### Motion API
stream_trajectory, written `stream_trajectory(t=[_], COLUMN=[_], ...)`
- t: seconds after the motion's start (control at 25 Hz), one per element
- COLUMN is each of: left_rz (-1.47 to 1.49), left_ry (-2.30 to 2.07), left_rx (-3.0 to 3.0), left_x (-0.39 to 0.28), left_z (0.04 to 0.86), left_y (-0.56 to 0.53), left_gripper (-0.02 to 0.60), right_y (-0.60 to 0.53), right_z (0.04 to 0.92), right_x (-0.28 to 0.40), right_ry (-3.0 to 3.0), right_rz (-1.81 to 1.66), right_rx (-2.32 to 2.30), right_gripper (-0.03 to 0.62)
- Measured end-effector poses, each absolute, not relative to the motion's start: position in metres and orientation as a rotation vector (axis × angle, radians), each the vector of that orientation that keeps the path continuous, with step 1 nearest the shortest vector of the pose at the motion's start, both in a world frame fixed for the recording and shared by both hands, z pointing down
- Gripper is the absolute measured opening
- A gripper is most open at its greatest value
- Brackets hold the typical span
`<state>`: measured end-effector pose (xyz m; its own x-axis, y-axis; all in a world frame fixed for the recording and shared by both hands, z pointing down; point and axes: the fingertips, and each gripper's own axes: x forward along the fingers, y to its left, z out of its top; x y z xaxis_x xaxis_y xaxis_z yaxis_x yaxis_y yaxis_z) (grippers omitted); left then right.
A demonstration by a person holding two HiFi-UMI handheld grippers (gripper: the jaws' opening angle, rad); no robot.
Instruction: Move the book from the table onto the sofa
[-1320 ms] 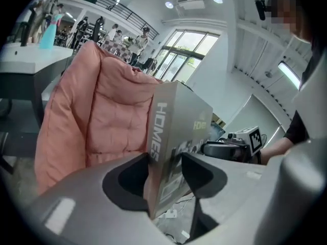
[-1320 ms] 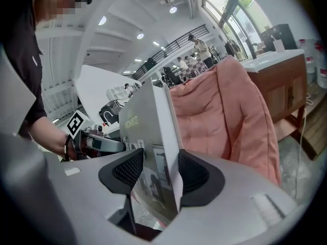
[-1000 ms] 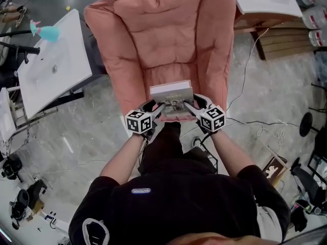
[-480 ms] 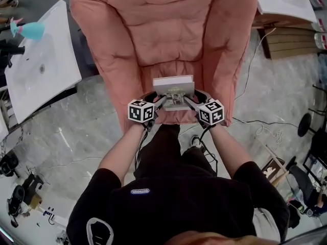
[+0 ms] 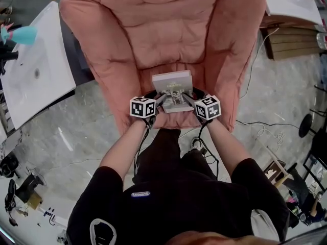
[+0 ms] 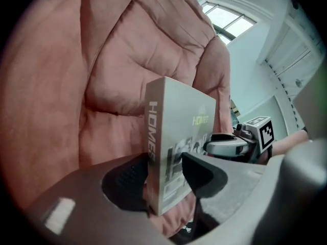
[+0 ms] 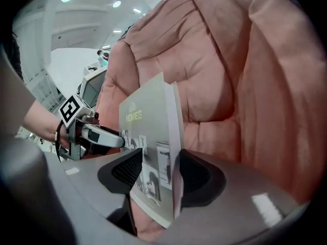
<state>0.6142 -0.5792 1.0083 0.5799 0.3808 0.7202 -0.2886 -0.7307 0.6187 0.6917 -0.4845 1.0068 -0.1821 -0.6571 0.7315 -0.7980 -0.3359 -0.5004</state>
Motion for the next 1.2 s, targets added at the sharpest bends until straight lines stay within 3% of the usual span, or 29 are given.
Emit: stream_trajectory(t=[0.68,1.2], left_rz=[1.332,1.275], left_ry=[-0.019,-0.121], left_rx=[2.114,2.242], left_x=[0.633,0.613], left_z=[1.073,1.015], left_y=[-0.596,-0.599], left_gripper=[0.195,0.187], right_y=[-0.505,-0.489], right_z=[1.074,0.993], right_x=[0.717,0.718], right_ry=[-1.547,-1.558], right_rz=[1.646,1.478], right_rx=[1.862,2.029], right_gripper=[0.255,0.253])
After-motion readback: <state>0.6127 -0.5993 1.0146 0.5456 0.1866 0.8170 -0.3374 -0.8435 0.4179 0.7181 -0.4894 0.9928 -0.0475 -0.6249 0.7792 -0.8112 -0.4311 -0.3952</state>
